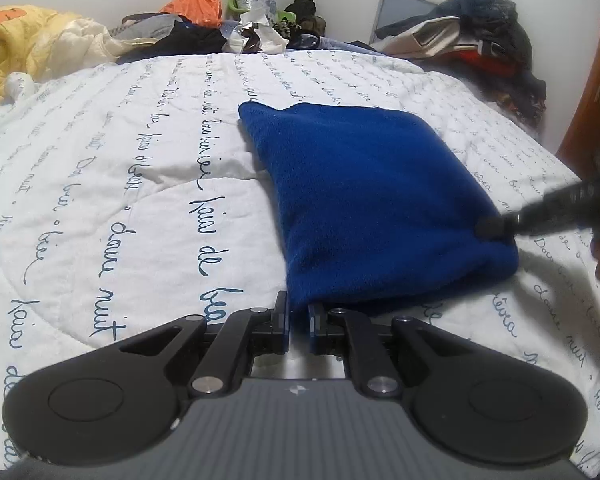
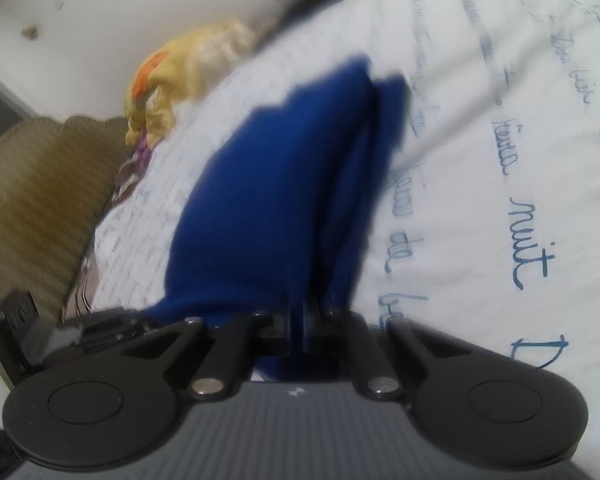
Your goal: Fold small clothes
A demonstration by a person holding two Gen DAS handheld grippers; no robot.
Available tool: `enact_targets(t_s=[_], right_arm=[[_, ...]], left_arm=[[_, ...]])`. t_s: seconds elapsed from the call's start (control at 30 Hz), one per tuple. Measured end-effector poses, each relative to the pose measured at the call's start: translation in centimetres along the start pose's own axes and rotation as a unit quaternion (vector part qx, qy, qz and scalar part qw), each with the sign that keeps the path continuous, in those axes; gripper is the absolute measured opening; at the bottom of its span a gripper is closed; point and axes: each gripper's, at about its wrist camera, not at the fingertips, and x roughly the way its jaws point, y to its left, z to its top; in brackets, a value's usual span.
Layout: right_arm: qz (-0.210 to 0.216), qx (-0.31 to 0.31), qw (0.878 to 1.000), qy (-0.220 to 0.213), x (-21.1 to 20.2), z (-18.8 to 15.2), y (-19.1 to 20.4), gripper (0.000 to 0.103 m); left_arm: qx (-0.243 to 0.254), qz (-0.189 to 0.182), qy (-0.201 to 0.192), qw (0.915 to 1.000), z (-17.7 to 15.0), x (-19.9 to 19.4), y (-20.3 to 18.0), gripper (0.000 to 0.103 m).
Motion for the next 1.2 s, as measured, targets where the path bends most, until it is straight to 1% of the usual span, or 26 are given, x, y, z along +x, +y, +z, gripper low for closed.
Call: enact_targets(t_s=[0.07,0.13,0.2,0.3,0.4,0.43,0.47,0.5,0.53,0.6,0.63,0.67,0.7,0.73,0.77,0.8,0.83,0.87,0.93,1.0,1.03,1.07,1.1,1.13,1.17,1.2], right_arm=[[-0.005,0.001,0.999,-0.035,-0.9,1.3,0.4,0.024],[-0.016,-0.003,0.997,-0.078,-1.5,3.2,0.9,0.060],[-0.025,-0.019,0.994,-0.102,-1.1,5.3,1.8,0.071],[-0.053,-0.042,0.993,-0.094,1.4,8.3,3.1,0.071],[-0.103,-0.072,0.990,-0.062,5.1,10.1,3.7,0.071],[-0.117,-0.076,0.989,-0.050,6.2,10.3,3.5,0.065],[-0.124,-0.090,0.987,-0.040,7.2,10.2,3.4,0.051],[-0.140,-0.110,0.983,-0.036,7.5,9.8,3.2,0.022],[-0.137,-0.125,0.982,-0.039,7.4,9.6,3.2,0.020],[-0.122,-0.084,0.988,-0.048,6.0,10.0,1.1,0.018],[-0.119,-0.064,0.989,-0.056,5.4,9.9,0.1,0.018],[-0.108,-0.055,0.991,-0.061,5.0,9.4,-0.5,0.020],[-0.101,-0.047,0.991,-0.068,4.5,8.8,-0.6,0.025],[-0.103,-0.036,0.991,-0.072,3.7,8.2,-0.4,0.040],[-0.109,-0.020,0.991,-0.077,2.6,7.4,-0.2,0.052],[-0.103,-0.006,0.990,-0.091,1.3,6.6,-0.1,0.078],[-0.084,0.006,0.990,-0.114,0.1,5.6,-0.3,0.089],[-0.062,0.020,0.990,-0.125,-0.9,4.3,-0.5,0.089],[-0.032,0.050,0.994,-0.088,-0.9,2.6,-0.6,0.089],[-0.024,0.053,0.997,-0.055,-0.2,0.7,-0.2,0.087],[-0.024,0.031,0.997,-0.060,-0.2,-0.2,0.5,0.083],[-0.030,0.012,0.998,-0.050,0.2,-0.7,1.2,0.074],[-0.044,0.001,0.998,-0.036,0.6,-1.0,1.7,0.032],[-0.055,-0.009,0.998,-0.030,0.8,-1.4,2.0,0.021],[-0.062,-0.032,0.997,-0.034,0.7,-1.7,2.4,0.021],[-0.080,-0.064,0.994,-0.032,0.5,-2.0,3.1,0.018]], left_arm=[[0.001,0.001,0.000,1.0000,0.0,0.0,0.0,0.014],[-0.001,0.001,0.000,1.0000,0.0,0.0,-0.1,0.014],[-0.002,0.001,0.001,1.0000,0.0,-0.1,-0.1,0.014],[-0.004,0.002,0.001,1.0000,0.0,0.0,-0.2,0.014],[-0.006,0.000,-0.001,1.0000,0.0,0.0,-0.1,0.014],[-0.006,-0.001,-0.001,1.0000,0.0,0.1,-0.1,0.014],[-0.006,-0.003,-0.002,1.0000,0.0,0.1,0.0,0.014],[-0.006,-0.004,-0.002,1.0000,-0.1,0.0,0.1,0.014],[-0.005,-0.006,-0.002,1.0000,-0.1,0.0,0.2,0.014],[-0.001,-0.019,-0.005,0.9998,-0.3,-0.5,0.5,0.016],[0.002,-0.033,-0.012,0.9994,-0.4,-1.0,0.8,0.020],[0.001,-0.048,-0.022,0.9986,-0.3,-1.5,1.2,0.034],[-0.009,-0.058,-0.032,0.9977,-0.1,-2.1,1.9,0.049],[-0.025,-0.067,-0.045,0.9964,0.3,-2.6,2.7,0.084],[-0.046,-0.074,-0.065,0.9940,0.9,-3.1,3.5,0.103],[-0.068,-0.081,-0.088,0.9906,1.5,-3.4,4.3,0.101],[-0.085,-0.094,-0.091,0.9878,2.5,-3.1,5.0,0.096],[-0.102,-0.108,-0.083,0.9855,3.6,-2.3,5.5,0.092],[-0.125,-0.119,-0.065,0.9828,5.7,0.3,5.9,0.084],[-0.135,-0.120,-0.023,0.9834,7.8,4.3,6.0,0.078],[-0.130,-0.110,-0.001,0.9854,8.8,6.4,5.7,0.068],[-0.122,-0.098,0.017,0.9876,9.7,8.4,5.3,0.058],[-0.111,-0.095,0.029,0.9888,10.3,9.9,4.8,0.053],[-0.092,-0.095,0.025,0.9909,10.8,10.6,4.1,0.036],[-0.054,-0.074,0.005,0.9958,11.0,10.3,2.9,0.030],[0.002,-0.037,-0.026,0.9990,10.8,9.6,1.4,0.029]])
